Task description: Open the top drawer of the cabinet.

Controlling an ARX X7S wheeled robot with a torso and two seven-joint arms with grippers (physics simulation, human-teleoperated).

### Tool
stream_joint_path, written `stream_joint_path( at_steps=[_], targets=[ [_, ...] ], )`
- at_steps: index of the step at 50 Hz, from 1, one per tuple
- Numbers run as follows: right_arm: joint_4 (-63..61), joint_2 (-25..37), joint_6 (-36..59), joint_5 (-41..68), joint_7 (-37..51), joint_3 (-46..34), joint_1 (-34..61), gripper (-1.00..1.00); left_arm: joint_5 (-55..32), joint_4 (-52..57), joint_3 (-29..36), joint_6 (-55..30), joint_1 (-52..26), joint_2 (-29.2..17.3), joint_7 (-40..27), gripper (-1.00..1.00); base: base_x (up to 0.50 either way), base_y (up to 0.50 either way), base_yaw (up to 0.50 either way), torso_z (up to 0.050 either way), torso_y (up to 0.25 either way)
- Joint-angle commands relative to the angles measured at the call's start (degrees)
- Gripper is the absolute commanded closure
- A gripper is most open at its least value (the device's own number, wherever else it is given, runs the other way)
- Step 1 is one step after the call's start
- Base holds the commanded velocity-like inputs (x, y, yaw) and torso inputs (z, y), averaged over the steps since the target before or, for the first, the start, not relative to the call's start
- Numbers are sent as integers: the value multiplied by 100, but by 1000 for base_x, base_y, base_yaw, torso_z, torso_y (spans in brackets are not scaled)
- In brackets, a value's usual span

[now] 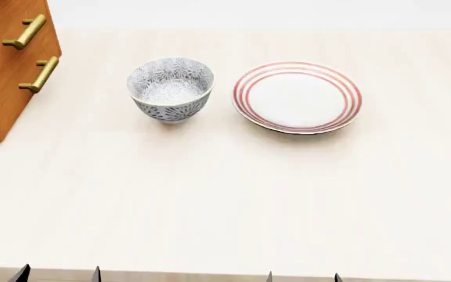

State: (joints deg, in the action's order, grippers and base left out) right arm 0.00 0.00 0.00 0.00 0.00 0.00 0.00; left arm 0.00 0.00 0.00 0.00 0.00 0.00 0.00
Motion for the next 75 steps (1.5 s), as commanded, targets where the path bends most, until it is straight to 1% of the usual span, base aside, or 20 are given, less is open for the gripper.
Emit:
stream_joint_path(
  at_steps=[1, 15, 17, 18, 40, 64, 75],
  targets=[
    [20, 90, -10, 71, 109, -129, -2, -100, -97, 18, 109, -19, 8, -92, -93, -100, 0, 0, 0, 0, 0],
    [111, 303, -39, 290, 315, -394, 24, -100, -235, 7, 381, -24, -2, -318, -345, -100, 0, 0, 0, 0, 0],
    [111, 303, -39, 290, 315, -394, 24, -100, -235, 7, 381, -24, -2, -318, -345, -100, 0, 0, 0, 0, 0],
    [99, 94, -17, 75, 69, -146, 14, -100, -27, 13, 120, -23, 13, -96, -80, -100, 0, 0, 0, 0, 0],
    [97, 371, -24, 371, 386, -470, 22, -100, -229, 85, 465, -303, -20, -368, -499, -100, 0, 0, 0, 0, 0],
    [140, 529, -46, 540, 555, -664, 57, -100, -428, -75, 630, -182, -91, -506, -640, -100, 0, 0, 0, 48, 0],
    [134, 587, -54, 599, 605, -740, 48, -100, -521, 96, 704, -291, -55, -584, -733, -100, 0, 0, 0, 50, 0]
  ],
)
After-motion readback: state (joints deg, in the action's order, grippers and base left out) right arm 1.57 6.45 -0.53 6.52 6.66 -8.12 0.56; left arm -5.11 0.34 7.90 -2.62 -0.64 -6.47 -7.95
